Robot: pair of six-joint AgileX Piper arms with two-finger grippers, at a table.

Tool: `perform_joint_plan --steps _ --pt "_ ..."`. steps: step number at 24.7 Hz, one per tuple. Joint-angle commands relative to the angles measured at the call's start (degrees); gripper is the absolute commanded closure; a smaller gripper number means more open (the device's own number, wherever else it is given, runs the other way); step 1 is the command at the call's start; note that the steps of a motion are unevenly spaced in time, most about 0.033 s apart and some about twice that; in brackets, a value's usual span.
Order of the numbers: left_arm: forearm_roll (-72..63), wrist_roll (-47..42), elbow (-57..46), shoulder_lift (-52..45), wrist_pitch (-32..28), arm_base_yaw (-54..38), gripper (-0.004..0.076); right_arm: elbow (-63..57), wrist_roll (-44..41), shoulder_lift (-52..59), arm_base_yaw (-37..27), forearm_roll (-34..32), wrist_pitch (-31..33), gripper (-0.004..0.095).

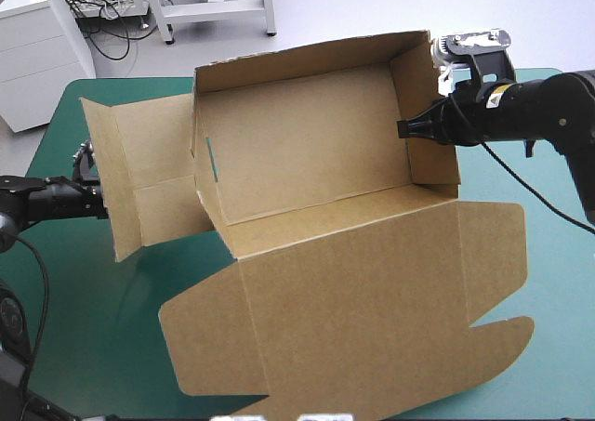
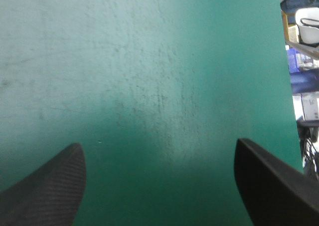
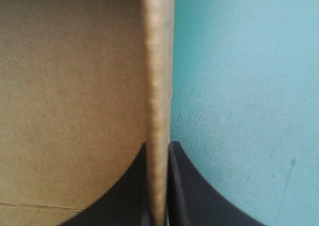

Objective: Fold the box

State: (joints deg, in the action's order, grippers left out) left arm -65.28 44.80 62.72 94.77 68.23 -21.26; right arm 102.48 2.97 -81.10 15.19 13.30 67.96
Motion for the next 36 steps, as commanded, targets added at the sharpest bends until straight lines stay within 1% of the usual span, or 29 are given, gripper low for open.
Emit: perform_joint_plan --steps 1,4,7,11,15,17,23,31,36 --pt "-6.69 0.76 1.32 -2.33 5.80 2.48 0.0146 1.77 1.65 0.31 -0.24 1.31 -7.65 0.0912" --pt "-9.09 1.79 1.32 -2.45 6.56 3.91 0.0146 1.77 1.95 -0.78 -0.24 1.31 -9.75 0.0912" --pt "-8.38 1.27 1.32 -2.68 6.56 5.38 0.0150 1.77 1.60 -1.76 -0.24 0.75 -10.15 0.0912" --pt "-10.61 2.09 1.32 -4.26 6.56 9.38 0.0188 1.77 -0.02 -4.58 -0.24 -1.24 -10.49 0.0912" --pt "-11.70 1.87 3.09 -6.52 6.56 13.04 0.0192 1.77 -1.13 -6.38 -0.24 -4.36 -10.97 0.0912" --pt "-12.67 1.56 5.53 -8.26 6.56 13.75 0.0192 1.77 -1.54 -6.91 -0.24 -5.97 -10.90 0.0912" --pt "-13.61 -0.79 9.45 -11.56 6.56 14.86 0.0192 1.77 -1.54 -7.80 -0.24 -6.21 -10.76 0.0912" --pt "-15.80 -0.92 9.53 -14.49 6.56 16.44 0.0192 1.77 -1.54 -8.03 -0.24 -8.49 -10.30 0.0912" --pt "-16.42 -0.82 9.53 -15.07 6.56 18.04 0.0192 1.77 -1.77 -8.31 -0.24 -8.72 -9.58 0.0912"
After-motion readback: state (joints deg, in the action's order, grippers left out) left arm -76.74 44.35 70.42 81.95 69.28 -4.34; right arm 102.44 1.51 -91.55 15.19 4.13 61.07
